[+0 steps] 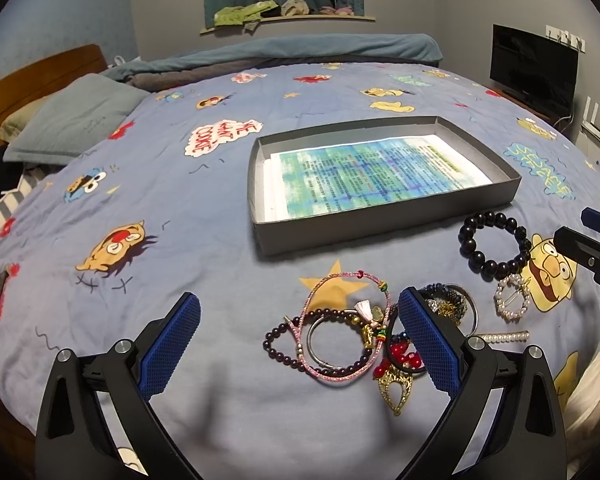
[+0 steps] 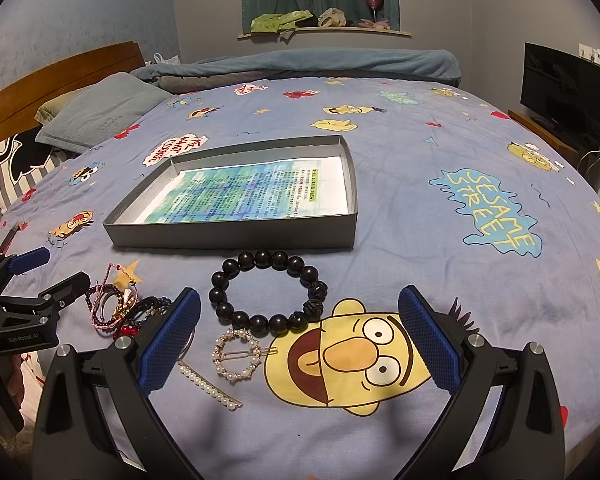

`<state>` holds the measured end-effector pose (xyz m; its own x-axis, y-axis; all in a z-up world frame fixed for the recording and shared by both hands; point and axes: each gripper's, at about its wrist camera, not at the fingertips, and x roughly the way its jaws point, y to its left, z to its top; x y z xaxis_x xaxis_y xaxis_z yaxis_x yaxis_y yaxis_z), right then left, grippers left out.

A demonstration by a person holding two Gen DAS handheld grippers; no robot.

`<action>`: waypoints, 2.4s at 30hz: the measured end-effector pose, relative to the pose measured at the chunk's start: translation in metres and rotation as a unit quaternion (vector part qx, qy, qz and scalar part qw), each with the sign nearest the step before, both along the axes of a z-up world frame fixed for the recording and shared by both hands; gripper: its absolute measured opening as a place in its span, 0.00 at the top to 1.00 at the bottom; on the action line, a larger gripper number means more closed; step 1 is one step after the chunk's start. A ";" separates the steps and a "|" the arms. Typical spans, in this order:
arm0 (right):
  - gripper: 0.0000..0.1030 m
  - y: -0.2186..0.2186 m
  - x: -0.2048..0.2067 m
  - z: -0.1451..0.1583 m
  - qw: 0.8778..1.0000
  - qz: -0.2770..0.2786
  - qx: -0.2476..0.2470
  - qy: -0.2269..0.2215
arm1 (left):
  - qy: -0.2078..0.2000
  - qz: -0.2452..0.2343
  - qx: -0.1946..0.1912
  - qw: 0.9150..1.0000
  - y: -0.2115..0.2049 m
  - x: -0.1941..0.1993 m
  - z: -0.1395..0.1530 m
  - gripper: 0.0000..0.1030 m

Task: Organize jewelry

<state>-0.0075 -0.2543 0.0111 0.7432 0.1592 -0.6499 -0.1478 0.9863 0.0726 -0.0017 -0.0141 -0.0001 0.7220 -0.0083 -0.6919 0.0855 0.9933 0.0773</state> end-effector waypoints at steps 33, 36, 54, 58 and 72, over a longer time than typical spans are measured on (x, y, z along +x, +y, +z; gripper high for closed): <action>0.05 -0.007 0.013 -0.009 1.000 0.006 -0.018 -0.007 | -0.010 -0.025 0.004 1.000 0.032 0.001 -0.019 0.05; 0.05 -0.008 0.018 -0.011 1.000 0.015 -0.011 -0.002 | -0.005 -0.034 -0.016 0.999 0.039 0.003 -0.022 0.05; 0.47 0.010 0.054 -0.036 0.997 0.038 -0.047 0.040 | 0.006 -0.103 0.001 0.995 0.015 0.035 -0.037 0.43; 0.56 0.007 0.059 -0.044 0.997 0.035 -0.048 0.054 | 0.010 -0.117 0.002 0.993 0.011 0.036 -0.038 0.57; 0.87 0.001 0.048 -0.029 0.998 0.058 -0.028 0.018 | -0.018 -0.144 -0.047 0.988 0.020 0.024 -0.016 0.96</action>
